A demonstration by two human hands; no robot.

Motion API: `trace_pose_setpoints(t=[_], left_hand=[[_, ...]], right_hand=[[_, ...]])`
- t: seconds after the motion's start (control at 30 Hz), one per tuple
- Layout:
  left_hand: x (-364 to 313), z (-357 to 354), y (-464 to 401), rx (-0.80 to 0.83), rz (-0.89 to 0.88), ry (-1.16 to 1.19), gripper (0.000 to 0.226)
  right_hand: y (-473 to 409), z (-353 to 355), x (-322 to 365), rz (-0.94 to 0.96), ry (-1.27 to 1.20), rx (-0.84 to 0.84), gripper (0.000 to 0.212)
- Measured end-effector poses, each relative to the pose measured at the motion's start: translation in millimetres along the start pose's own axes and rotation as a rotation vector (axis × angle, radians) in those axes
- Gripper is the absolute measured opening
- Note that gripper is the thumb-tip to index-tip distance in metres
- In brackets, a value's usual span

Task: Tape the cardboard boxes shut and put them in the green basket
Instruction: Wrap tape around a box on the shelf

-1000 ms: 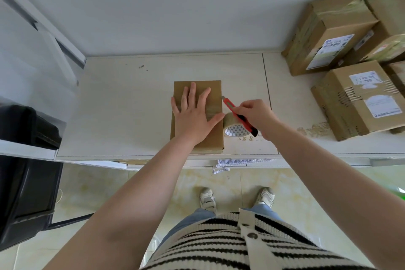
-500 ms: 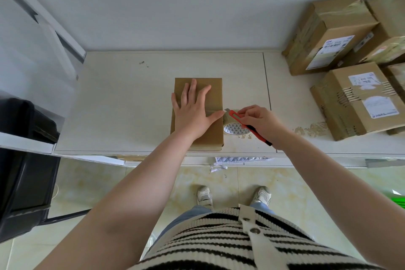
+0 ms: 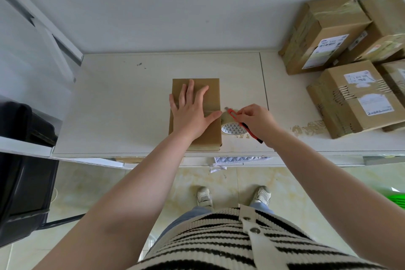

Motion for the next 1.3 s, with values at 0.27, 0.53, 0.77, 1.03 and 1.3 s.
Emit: trace_pose_setpoints(t=[0.27,0.53,0.77,1.03,1.3], left_hand=[[0.6,-0.4,0.4,0.003,0.0,-0.001,0.081],[-0.6,-0.2,0.9,0.014,-0.009,-0.008,0.08],[0.5,-1.7,0.5,0.013,-0.023,-0.03,0.081],[0.2,-1.8,1.3,0.015,-0.025,-0.039,0.085],[-3.9,1.7,3.1,0.007,-0.017,-0.036,0.08]], right_hand=[[-5.0,27.6,-53.2,-0.229,-0.473,-0.337,0.025],[-31.8,45.6,-89.7,-0.327,0.201,-0.327,0.035],[-46.1,-20.1,17.5,0.259,0.281,0.322,0.031],[-31.0,-15.9,22.8,0.209,0.09,0.3,0.009],[-9.5,4.6,-14.7,-0.004,-0.062,0.041,0.004]])
Point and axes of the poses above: each hand's wrist, its own y-axis away from the middle knuckle, its own z-axis out of the back of the hand, x = y × z, the point moved 8 cm from there along -y, towards the middle knuckle, and after that the axes turned 2 degrees about -x, right-handed, at the moved point
